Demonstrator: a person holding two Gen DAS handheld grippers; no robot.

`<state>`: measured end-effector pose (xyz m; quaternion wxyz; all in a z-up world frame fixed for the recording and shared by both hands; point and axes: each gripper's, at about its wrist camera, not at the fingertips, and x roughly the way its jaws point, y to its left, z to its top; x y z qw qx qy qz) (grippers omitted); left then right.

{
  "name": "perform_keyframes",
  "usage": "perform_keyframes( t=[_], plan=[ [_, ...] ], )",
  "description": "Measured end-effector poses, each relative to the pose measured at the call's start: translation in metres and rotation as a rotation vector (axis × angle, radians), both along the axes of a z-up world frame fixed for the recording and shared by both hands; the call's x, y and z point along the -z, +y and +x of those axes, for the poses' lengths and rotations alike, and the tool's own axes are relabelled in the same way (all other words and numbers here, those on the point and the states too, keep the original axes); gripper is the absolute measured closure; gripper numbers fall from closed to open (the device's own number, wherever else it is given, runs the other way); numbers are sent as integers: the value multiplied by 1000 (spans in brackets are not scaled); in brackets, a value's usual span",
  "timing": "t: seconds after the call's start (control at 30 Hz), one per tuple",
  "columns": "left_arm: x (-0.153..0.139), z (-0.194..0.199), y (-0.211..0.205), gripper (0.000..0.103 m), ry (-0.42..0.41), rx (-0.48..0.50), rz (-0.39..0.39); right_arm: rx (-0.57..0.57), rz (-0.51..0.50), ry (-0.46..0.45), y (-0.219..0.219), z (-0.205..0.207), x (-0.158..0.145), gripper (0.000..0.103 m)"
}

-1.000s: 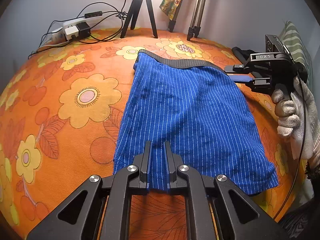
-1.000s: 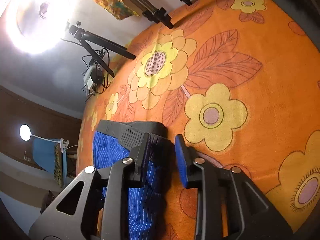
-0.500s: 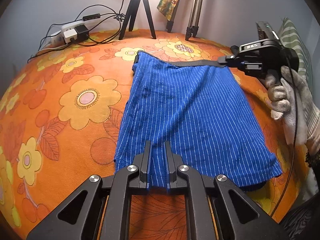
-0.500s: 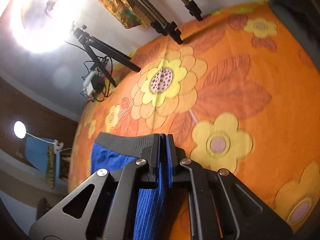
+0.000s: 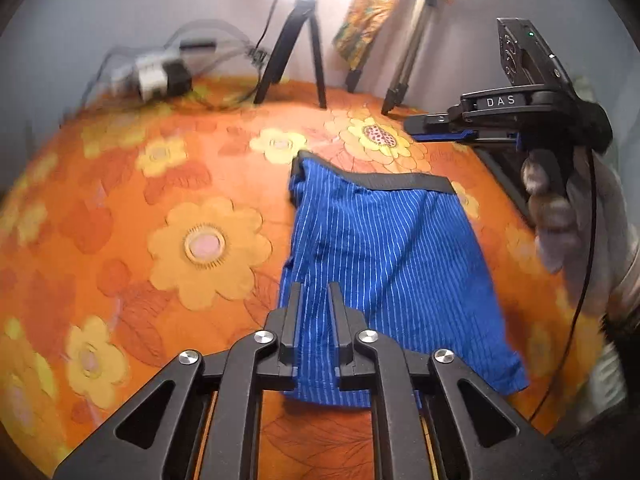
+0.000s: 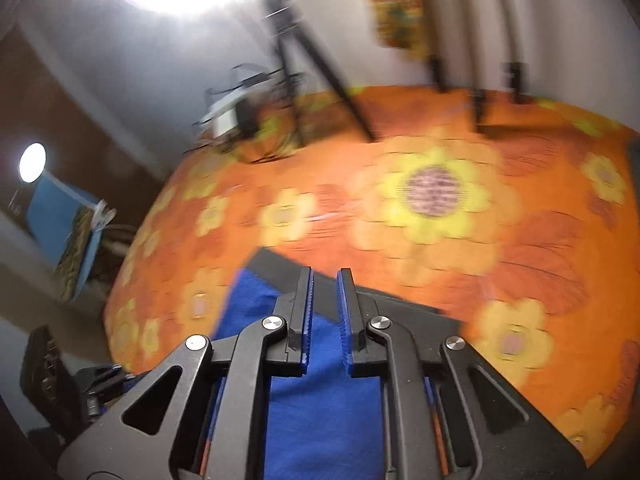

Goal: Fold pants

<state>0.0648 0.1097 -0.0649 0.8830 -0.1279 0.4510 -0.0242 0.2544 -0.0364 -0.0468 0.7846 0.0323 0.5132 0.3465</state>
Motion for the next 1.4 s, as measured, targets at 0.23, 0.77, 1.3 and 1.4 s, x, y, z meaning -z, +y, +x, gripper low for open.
perform_keyframes(
  t=[0.23,0.77,1.3,1.4],
  plan=[
    [19,-3,0,75,41,12,-19,-122,-154,40,79,18,19,79],
    [35,1,7,79,50,1,-10,-253,-436,-63,150,20,62,84],
    [31,-5,4,94,80,14,-2,-99,-292,-121,124,28,25,65],
    [16,-2,13,79,53,35,-55,-42,-186,-116,85,17,-6,65]
  ],
)
